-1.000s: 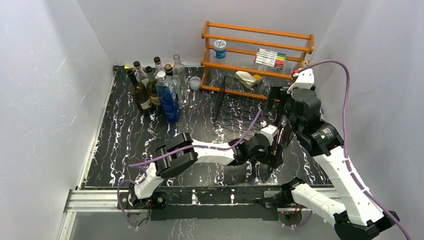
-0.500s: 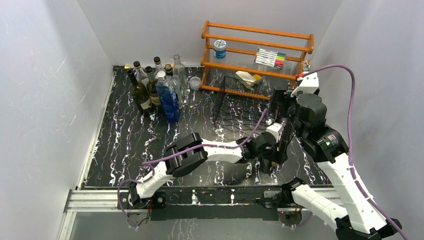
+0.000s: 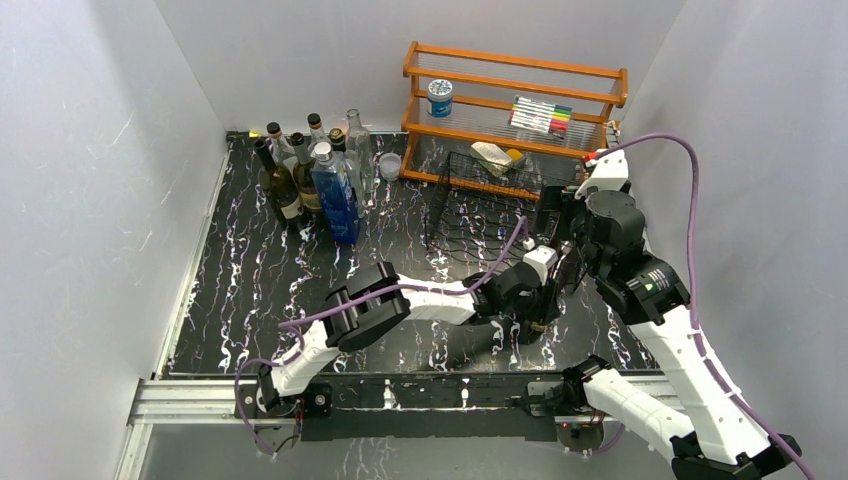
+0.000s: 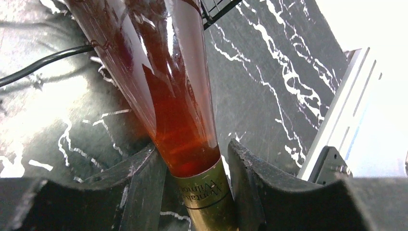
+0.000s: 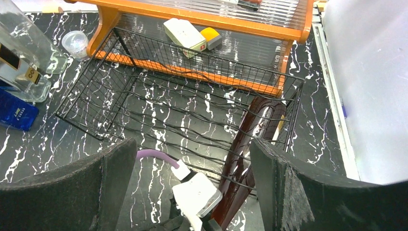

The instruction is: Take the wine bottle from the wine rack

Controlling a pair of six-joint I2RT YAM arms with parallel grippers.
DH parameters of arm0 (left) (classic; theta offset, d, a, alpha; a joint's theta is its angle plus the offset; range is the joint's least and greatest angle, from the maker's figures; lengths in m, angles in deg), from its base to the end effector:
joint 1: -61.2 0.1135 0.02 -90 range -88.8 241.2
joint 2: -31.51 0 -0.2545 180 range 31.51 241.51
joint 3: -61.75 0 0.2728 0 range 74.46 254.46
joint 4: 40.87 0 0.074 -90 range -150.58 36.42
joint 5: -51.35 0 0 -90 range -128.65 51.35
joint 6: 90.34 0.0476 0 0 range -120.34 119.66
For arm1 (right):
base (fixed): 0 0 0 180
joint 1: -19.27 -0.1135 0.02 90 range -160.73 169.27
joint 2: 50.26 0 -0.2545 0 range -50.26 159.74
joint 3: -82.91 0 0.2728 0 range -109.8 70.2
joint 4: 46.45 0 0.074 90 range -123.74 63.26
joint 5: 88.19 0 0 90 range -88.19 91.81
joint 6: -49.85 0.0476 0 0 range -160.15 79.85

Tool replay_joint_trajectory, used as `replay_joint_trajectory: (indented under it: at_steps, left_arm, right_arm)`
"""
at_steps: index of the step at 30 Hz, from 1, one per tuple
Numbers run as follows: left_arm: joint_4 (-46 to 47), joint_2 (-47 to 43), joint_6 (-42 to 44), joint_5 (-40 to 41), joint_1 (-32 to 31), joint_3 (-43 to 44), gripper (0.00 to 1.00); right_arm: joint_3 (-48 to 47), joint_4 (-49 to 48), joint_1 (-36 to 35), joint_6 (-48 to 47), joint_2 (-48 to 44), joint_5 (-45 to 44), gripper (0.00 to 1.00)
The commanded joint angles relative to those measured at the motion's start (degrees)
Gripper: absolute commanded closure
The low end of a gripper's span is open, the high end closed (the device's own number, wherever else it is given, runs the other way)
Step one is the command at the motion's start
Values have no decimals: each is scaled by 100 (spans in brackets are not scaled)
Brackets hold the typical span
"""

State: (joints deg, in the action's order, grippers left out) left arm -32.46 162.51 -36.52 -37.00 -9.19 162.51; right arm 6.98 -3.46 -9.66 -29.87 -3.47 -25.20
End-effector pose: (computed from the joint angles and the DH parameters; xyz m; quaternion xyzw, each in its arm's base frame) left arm 0.1810 -0.5040 0.1230 0.2359 0.7939 -0.4421 0.3446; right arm 0.1829 0.0764 0.4040 0.0181 0.7787 0.0280 0.6266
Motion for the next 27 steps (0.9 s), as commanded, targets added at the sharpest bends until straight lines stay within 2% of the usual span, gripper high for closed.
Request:
replay_joint_trajectory:
  at_steps: [1,4,9,16,22,27]
  left_arm:
    - [-11,-775,522,-325,57,-436,85]
    - [-106,-1077,521,-401,74,-644,93]
    - [-168,-1657,621,-428,78,-1127,100]
    - [7,-2250,507,-637,111,-1735,100]
    - [1245,-2917,183,-981,120,-2901,100]
    - [1128,-3411,312,-827,118,-3451,100]
  right_arm:
    - [17,-282,19,-54,-108,54,2]
    - [65,-335,19,-92,-139,57,2]
    - [220,-576,19,-247,-238,422,2]
    - [270,-715,21,-205,-157,628,2]
    - [322,-755,19,-215,-204,616,2]
    - [452,-878,18,-202,-261,715,2]
